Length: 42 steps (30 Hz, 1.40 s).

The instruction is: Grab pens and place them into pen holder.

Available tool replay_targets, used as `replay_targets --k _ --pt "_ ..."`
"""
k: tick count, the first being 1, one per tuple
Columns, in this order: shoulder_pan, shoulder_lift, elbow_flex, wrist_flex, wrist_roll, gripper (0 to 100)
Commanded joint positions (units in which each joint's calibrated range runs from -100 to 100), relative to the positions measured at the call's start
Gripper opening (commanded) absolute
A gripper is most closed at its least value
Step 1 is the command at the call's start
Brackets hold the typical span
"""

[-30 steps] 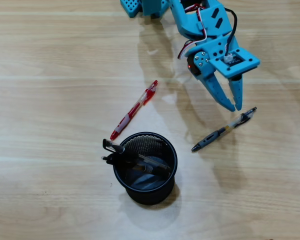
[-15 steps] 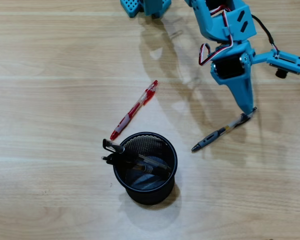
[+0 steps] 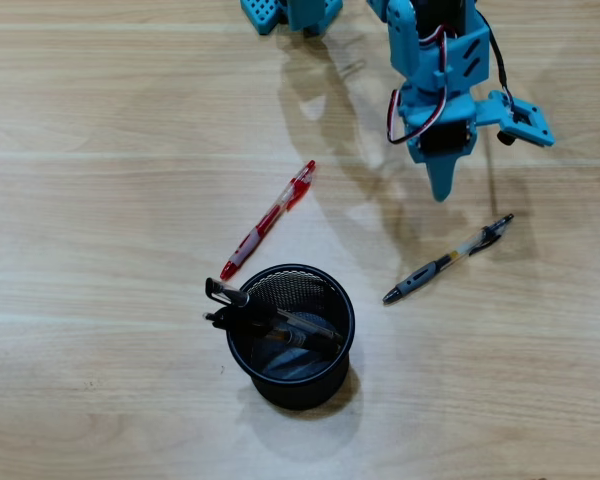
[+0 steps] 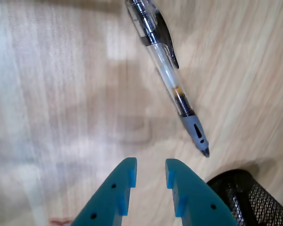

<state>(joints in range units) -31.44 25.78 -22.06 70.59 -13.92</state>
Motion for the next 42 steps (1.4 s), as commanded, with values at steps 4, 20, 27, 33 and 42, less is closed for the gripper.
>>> replay_targets --k 4,20,27,33,42 --pt "0.3 10.8 -17.9 1.5 0.8 7" --pt "-1.5 21.8 -30.6 7.6 1.2 8" --pt "-2.7 21.9 -30.5 2.9 1.6 20" --pt "-3.3 25.2 -29.4 3.4 1.2 20" --pt "-3.1 26.5 -29.0 3.5 0.8 17"
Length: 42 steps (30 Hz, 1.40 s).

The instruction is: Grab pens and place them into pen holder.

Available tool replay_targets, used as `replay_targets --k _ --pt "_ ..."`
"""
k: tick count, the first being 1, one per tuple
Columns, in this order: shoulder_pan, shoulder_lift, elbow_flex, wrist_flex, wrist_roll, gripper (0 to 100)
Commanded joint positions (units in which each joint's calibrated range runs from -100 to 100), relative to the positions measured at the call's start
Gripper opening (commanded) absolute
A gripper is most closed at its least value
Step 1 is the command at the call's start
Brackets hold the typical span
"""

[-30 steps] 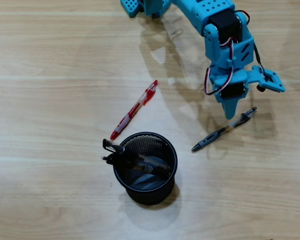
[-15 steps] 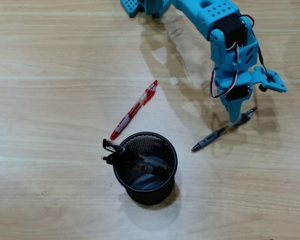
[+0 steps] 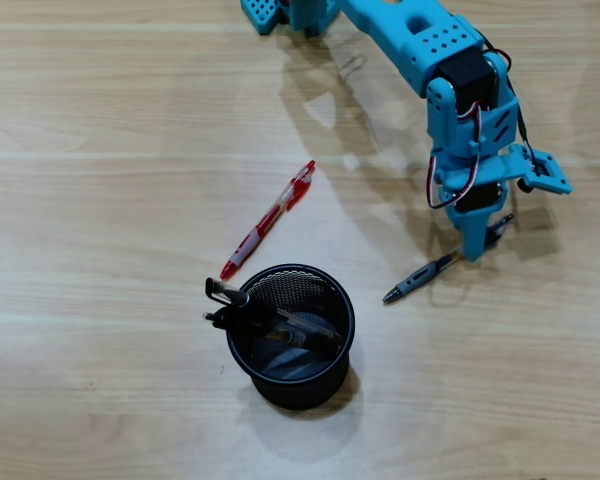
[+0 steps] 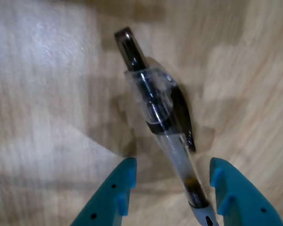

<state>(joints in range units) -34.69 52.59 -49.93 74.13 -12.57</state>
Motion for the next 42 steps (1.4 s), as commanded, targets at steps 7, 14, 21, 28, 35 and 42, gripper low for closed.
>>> replay_targets --k 7,14,21,28,35,42 --pt "1.5 -1.1 1.4 4.4 -4.2 15" --pt "3.1 -1.3 1.4 9.4 -4.2 3" --pt "2.6 -1.3 1.4 9.5 -4.8 3" --pt "2.5 -4.0 -2.8 9.4 -5.2 2" --pt "2.6 -11.8 -9.7 9.5 -5.1 2" --pt "2.7 -19.0 -10.9 9.5 -5.1 2"
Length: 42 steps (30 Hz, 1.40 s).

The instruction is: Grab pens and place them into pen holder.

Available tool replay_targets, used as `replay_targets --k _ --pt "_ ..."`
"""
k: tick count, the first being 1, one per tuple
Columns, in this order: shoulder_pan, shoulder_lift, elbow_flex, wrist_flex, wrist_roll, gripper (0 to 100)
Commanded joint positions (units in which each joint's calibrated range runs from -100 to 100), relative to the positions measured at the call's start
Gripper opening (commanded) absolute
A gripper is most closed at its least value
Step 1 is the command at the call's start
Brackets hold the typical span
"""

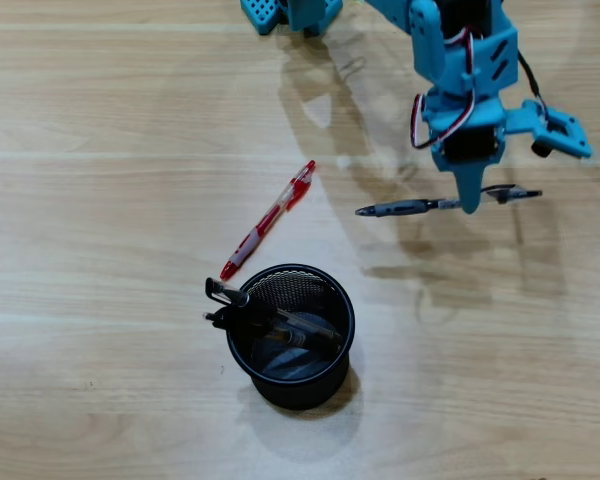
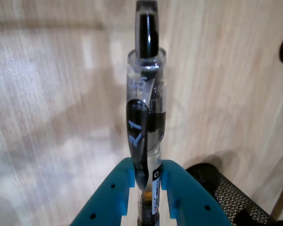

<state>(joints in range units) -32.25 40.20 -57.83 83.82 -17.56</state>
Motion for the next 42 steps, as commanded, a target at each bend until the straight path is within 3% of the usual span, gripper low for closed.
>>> replay_targets --k 1,12,20,28,34,38,42 --pt "0.2 -7.7 -3.0 -0.2 -0.1 2" --pt "0.9 -18.6 -3.7 -1.1 -1.0 2" --pt "0.7 -20.9 -17.4 -2.5 -11.2 2" --pt "1.7 -20.9 -24.3 -2.4 -27.9 2" --pt "5.9 -21.0 -23.7 -3.3 -33.5 2" --pt "9.0 -21.1 -18.3 -12.4 -33.8 2" --pt "12.1 -21.3 -5.2 -29.9 -33.6 2"
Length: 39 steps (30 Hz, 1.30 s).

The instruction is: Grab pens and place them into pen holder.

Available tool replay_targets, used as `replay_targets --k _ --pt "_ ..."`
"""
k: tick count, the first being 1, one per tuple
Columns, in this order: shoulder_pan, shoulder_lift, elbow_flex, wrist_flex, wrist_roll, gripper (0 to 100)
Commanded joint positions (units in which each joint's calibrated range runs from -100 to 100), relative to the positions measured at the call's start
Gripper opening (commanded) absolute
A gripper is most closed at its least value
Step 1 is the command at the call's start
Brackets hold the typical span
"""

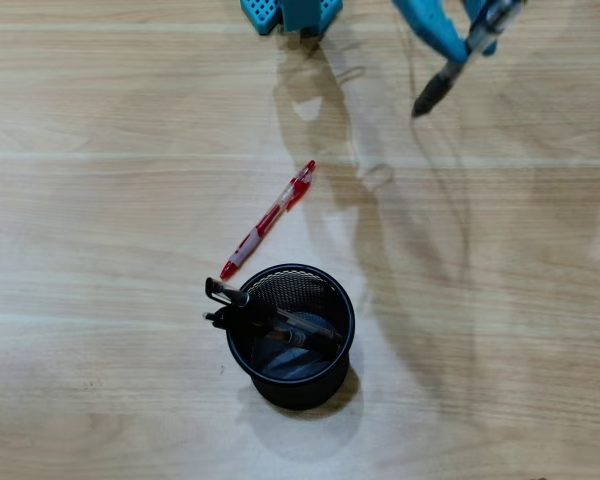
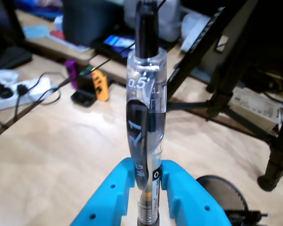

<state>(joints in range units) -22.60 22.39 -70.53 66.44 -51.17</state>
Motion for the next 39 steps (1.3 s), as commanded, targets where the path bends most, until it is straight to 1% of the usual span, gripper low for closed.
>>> replay_targets --k 1,6,9,11,14,17,21,25,31,36,39 --pt "3.4 -3.5 11.5 -17.7 -0.1 2" --pt "7.5 -6.2 33.6 -42.2 -0.2 2" --pt "10.6 -6.6 43.7 -55.3 -0.2 2" --pt "12.5 -6.4 48.4 -62.7 -0.2 2" --pt "14.7 -6.3 54.3 -70.3 -0.8 2" --pt "16.4 -6.1 59.5 -74.1 -3.2 2" --pt "17.0 -4.1 62.9 -76.7 -3.8 2" --pt "16.7 -1.8 63.7 -77.1 -4.8 2" --pt "16.2 0.2 63.6 -77.1 -4.9 3" --pt "16.1 0.1 63.6 -77.2 -4.8 13" --pt "16.3 -0.3 63.4 -79.2 -4.8 14"
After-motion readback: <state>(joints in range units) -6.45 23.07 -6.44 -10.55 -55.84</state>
